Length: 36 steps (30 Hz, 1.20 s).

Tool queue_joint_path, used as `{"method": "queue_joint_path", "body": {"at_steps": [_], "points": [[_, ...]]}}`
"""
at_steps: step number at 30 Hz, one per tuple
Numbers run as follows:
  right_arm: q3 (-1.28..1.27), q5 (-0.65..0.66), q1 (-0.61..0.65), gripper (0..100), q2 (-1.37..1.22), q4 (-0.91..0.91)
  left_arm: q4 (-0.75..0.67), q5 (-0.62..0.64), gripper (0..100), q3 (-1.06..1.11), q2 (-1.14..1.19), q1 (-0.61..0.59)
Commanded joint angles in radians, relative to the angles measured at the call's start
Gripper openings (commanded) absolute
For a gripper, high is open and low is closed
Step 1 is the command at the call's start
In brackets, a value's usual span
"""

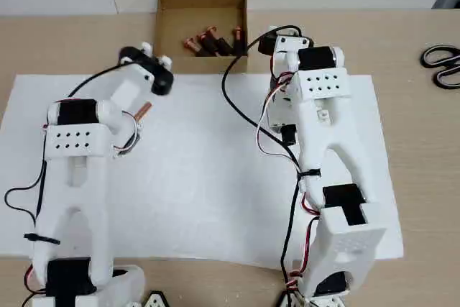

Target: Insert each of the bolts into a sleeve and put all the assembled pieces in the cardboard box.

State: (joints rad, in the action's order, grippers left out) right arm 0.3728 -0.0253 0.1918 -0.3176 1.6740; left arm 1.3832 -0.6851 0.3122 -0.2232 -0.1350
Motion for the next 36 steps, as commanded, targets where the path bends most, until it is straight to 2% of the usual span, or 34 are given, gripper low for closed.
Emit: {"method": "queue_joint_path", "body": {"at_steps": [1, 8, 10, 14, 18, 29, 36], "points": [[0.005, 0.011, -0.004, 1.0, 0.068, 0.001, -0.068, -0.224, 1, 0.012, -0.046, 0.005], [0.005, 0.011, -0.004, 1.0, 0.068, -0.001, -0.235, -0.578, 1, 0.173, -0.046, 0.021], [0.005, 0.011, -0.004, 1.0, 0.068, -0.001, -0.299, -0.638, 1, 0.214, -0.046, 0.023], [0.005, 0.011, -0.004, 1.0, 0.068, -0.001, -0.437, -0.641, 1, 0.285, -0.046, 0.023], [0.005, 0.011, -0.004, 1.0, 0.067, -0.001, -0.512, -0.641, 1, 0.34, -0.046, 0.064], [0.005, 0.011, -0.004, 1.0, 0.067, -0.001, -0.522, -0.638, 1, 0.41, -0.046, 0.14], [0.005, 0.011, -0.004, 1.0, 0.067, -0.001, -0.52, -0.637, 10, 0.403, -0.046, 0.135]]}}
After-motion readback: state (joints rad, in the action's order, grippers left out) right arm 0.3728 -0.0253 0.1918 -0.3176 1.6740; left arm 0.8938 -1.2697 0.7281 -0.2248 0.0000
